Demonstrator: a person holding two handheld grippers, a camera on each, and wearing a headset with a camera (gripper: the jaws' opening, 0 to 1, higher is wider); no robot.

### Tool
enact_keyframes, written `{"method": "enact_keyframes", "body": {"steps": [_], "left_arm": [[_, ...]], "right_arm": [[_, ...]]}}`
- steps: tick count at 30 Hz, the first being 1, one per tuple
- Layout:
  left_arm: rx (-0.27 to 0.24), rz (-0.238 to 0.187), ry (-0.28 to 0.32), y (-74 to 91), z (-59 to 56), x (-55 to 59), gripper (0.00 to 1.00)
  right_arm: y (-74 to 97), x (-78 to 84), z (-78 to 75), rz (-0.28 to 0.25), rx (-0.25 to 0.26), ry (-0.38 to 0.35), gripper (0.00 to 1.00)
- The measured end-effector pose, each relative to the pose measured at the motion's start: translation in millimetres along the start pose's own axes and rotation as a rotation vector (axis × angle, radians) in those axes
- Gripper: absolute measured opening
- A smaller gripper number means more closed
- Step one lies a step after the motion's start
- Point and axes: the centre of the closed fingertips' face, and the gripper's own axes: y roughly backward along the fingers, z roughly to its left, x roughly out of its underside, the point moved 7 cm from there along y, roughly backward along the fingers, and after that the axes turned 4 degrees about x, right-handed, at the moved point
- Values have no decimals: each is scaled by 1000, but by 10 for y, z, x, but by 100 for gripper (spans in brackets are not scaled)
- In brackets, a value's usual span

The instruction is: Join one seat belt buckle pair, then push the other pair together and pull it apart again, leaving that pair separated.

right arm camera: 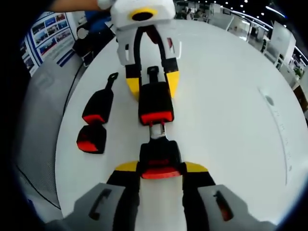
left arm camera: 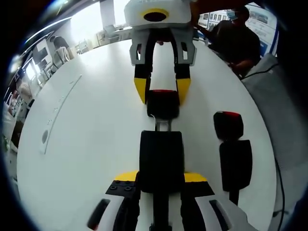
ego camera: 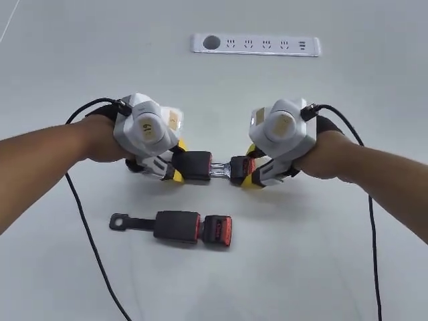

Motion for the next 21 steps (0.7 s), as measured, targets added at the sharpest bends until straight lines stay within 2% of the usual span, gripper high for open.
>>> {"method": "enact_keyframes", "body": {"steps": [5,6,14,21], "left_arm": [[4,7,-12,-3,-3,-7,33],[4,7,-10,-3,-2,-6,33],[-8,-18,16,-3,-14,8,33],[2,7,-13,-17,-13,-17,32]], "right_arm": [[-56,-62,3,-11,3,18,33],[-56,-51,1,1,5,22,33],[-59,-43,-7,-19,16,0,32],[-90,-102,3,-43,8,-20,31]]}}
